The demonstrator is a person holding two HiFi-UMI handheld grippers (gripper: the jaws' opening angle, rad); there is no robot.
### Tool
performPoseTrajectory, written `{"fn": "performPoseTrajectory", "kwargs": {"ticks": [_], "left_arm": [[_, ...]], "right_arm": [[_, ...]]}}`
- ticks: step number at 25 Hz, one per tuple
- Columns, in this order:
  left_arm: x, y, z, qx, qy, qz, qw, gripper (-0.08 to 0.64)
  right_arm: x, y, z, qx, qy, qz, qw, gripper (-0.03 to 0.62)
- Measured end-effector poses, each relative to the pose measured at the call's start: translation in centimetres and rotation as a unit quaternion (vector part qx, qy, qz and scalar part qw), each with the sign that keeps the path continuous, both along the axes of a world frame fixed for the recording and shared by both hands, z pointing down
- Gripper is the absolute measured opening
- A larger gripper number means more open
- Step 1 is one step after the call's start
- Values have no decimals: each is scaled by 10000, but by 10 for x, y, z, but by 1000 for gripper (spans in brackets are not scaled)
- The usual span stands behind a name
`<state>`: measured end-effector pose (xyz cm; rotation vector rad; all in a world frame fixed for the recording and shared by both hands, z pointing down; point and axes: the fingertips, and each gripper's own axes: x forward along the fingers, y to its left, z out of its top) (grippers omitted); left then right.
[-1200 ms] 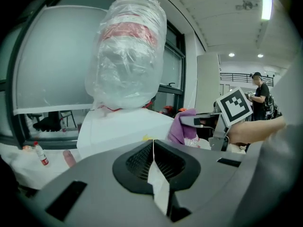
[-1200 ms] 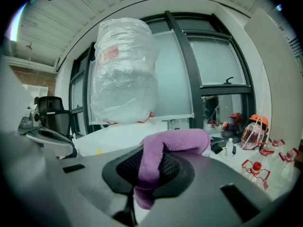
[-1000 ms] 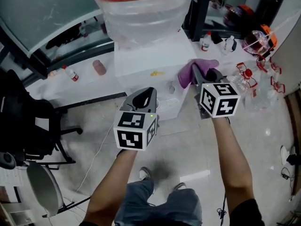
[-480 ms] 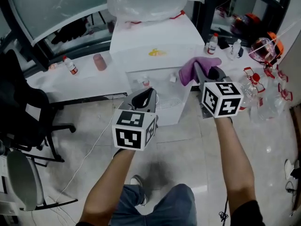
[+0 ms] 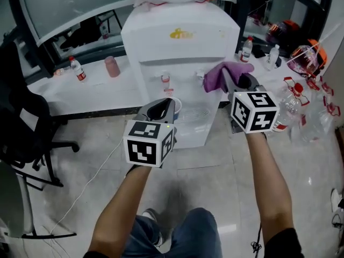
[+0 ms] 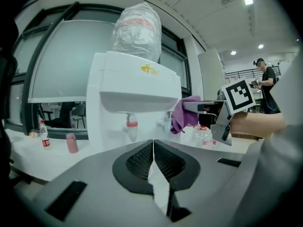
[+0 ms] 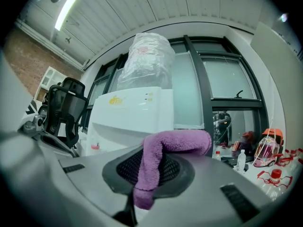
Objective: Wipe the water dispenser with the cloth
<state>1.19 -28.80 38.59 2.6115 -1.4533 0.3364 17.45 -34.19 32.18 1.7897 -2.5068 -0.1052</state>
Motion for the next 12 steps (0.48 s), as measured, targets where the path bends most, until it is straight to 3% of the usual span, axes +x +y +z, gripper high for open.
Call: {"fn": "performPoseTrajectory", "kwargs": {"ticks": [6,12], "left_arm": [[-4,3,34,65,4,-51,10000,28],[-6,1,50,145,-27,-114,9998,28]], "right_arm": [[0,5,26,173,51,-9,9998,46],[-5,2,65,50,114,-83,9999,46]]}}
